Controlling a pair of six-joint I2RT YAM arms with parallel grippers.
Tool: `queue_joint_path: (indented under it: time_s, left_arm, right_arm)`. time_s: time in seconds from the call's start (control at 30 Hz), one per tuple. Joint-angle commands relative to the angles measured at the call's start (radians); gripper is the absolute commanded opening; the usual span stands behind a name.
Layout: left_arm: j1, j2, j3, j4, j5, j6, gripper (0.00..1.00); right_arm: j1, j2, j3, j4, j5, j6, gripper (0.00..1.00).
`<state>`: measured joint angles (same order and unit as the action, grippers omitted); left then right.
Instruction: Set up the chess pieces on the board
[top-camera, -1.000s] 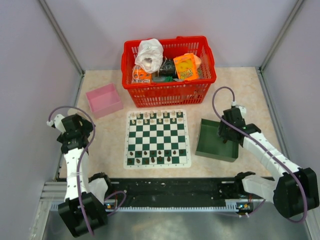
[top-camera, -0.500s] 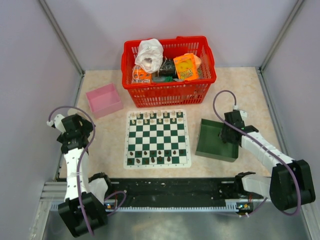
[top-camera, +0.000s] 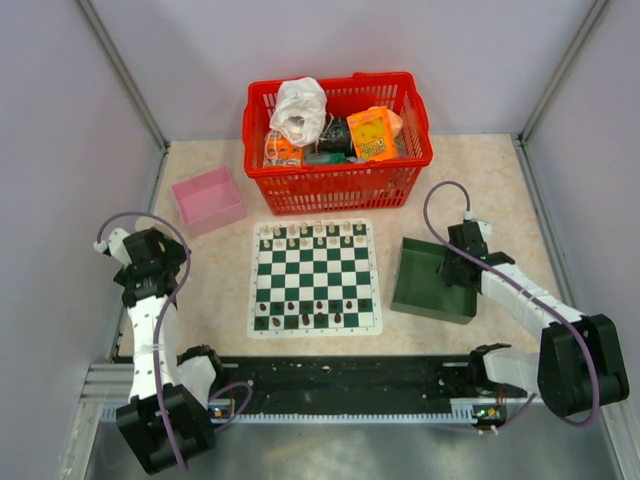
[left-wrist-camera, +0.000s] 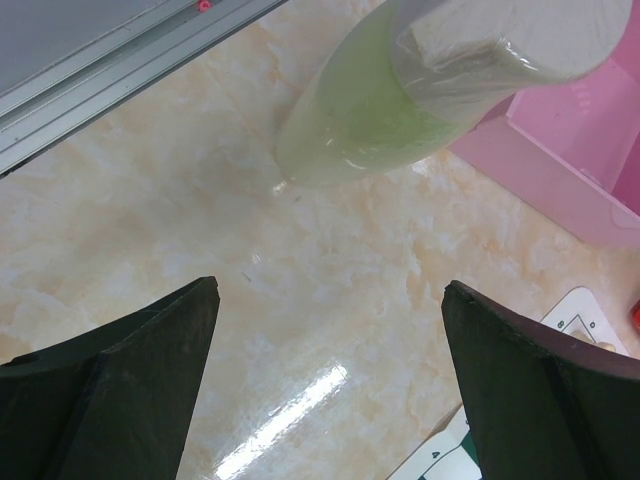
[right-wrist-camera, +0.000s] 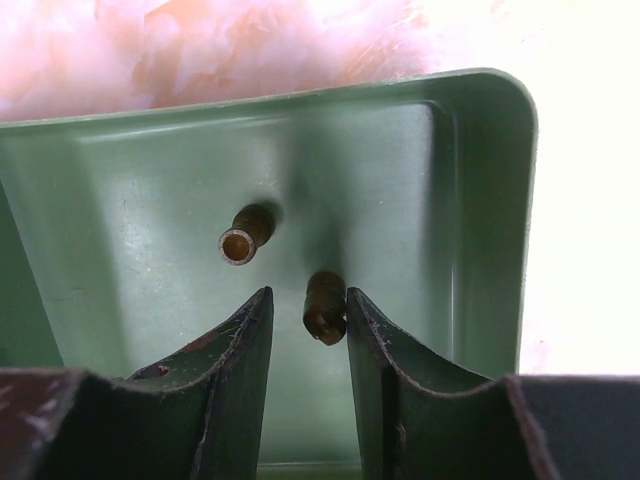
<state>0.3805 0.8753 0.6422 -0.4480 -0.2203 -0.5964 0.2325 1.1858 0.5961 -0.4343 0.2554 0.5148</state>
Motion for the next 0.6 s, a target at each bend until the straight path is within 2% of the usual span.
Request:
queue_joint_path:
  time_s: [0.0,0.3,0.4,0.53,0.57]
  left_arm:
    - [0.008,0.001,0.004,0.043,0.006,-0.002,0.99]
    - [0.008,-0.001,0.008,0.038,0.01,0.0,0.99]
    - [0.008,-0.001,0.007,0.04,0.009,0.0,0.99]
    - [0.008,-0.001,0.005,0.04,0.009,0.0,0.99]
    - [0.008,-0.001,0.004,0.04,0.009,0.0,0.99]
  right_arm:
    - [-0.01,0.0,0.001,0.022,-0.018,-0.013,0.35]
    - [-0.009,0.005,-0.007,0.019,-0.015,-0.01,0.31]
    - [-0.009,0.001,-0.01,0.019,-0.019,-0.009,0.21]
    - [-0.009,-0.003,-0.01,0.019,-0.024,-0.01,0.2]
    - [-0.009,-0.005,-0.009,0.019,-0.027,-0.012,0.18]
